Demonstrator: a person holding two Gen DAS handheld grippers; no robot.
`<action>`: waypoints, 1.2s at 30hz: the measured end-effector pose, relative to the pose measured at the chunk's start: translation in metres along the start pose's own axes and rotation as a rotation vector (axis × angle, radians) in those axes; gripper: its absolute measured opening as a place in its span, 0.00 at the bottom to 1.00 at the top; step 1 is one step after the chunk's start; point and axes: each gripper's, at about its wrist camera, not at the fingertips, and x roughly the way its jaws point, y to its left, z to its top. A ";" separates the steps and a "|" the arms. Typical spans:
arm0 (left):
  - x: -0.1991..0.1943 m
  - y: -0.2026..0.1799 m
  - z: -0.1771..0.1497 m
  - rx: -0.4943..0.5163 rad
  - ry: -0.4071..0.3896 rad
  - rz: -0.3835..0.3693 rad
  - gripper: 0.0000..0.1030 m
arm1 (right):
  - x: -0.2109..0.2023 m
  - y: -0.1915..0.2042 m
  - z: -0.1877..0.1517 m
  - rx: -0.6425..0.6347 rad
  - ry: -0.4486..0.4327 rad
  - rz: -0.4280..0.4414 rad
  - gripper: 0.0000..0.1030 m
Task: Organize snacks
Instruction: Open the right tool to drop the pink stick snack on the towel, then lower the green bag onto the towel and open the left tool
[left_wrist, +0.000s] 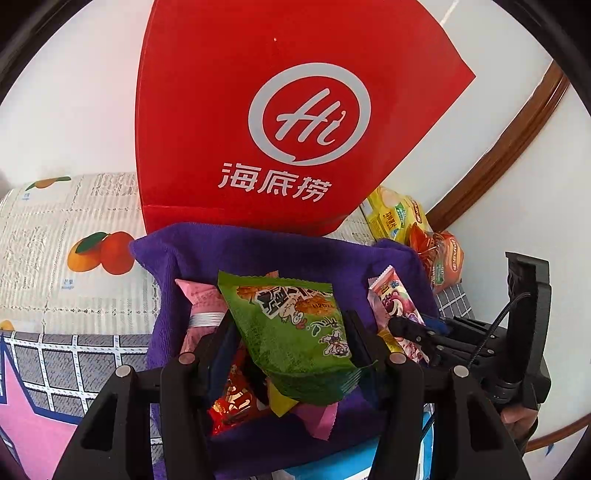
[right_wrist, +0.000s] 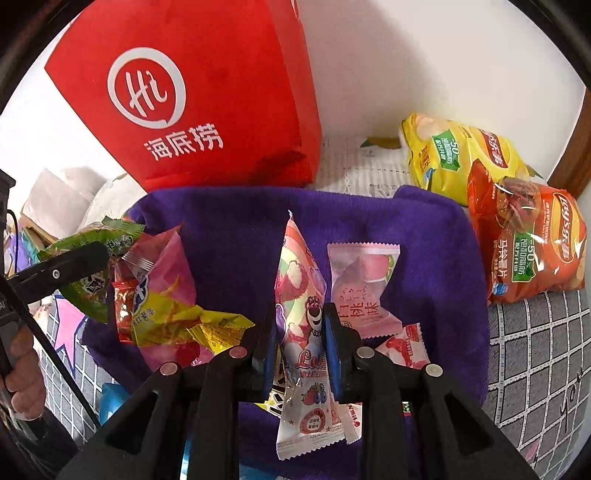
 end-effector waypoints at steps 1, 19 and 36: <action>0.001 0.001 0.000 -0.002 0.003 0.003 0.52 | 0.000 -0.001 0.000 -0.001 0.000 -0.002 0.24; 0.014 0.006 -0.001 -0.030 0.048 0.048 0.52 | -0.046 -0.006 0.001 0.027 -0.126 0.019 0.51; 0.015 0.001 0.001 -0.036 0.051 0.038 0.65 | -0.068 0.008 0.001 -0.004 -0.233 -0.070 0.51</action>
